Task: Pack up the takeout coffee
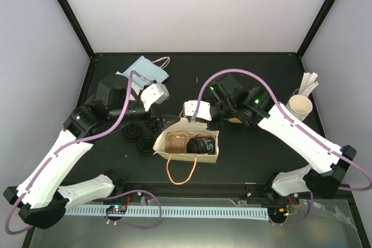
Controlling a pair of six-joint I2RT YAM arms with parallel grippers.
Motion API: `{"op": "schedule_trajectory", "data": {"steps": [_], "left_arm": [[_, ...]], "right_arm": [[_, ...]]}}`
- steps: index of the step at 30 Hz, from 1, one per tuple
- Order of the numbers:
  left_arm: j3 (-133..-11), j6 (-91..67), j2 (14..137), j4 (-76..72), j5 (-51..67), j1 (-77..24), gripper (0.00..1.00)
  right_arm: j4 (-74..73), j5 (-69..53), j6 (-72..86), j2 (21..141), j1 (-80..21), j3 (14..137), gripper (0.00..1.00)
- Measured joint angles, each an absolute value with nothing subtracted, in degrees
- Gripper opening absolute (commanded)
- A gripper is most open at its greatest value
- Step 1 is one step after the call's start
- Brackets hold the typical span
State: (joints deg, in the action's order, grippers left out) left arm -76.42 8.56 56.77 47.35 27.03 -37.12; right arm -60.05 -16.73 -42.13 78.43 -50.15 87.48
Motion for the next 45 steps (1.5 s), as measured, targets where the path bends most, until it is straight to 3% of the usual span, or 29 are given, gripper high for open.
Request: {"op": "schedule_trajectory", "data": {"steps": [4,25,31,37,39,41,45], "left_arm": [[-77.1,9.9,58.2,46.7,27.7,-37.1,0.95],[-74.8,15.9,63.7,47.2,32.2,-39.6,0.75],[-72.1,14.7,63.8,48.1,29.4,-39.9,0.52],[-70.6,12.9,63.9,48.0,28.4,-40.3,0.03],[-70.2,12.8,63.9,47.9,28.4,-40.6,0.01],[-70.1,12.7,63.7,47.6,28.0,-41.2,0.02],[-69.9,12.6,63.1,46.5,24.8,-41.8,0.02]], "right_arm": [[-60.2,-16.7,-44.9,78.3,-50.1,87.6,0.01],[-59.4,-18.7,-51.6,76.1,-50.1,86.0,0.01],[-58.7,-19.1,-51.8,76.1,-50.1,85.8,0.01],[-58.7,-19.7,-51.9,76.0,-50.1,85.6,0.02],[-58.6,-19.6,-51.8,76.0,-50.1,85.6,0.11],[-58.4,-19.5,-51.4,76.0,-50.0,85.6,0.31],[-56.8,-18.5,-49.0,75.9,-50.1,85.6,0.40]]}}
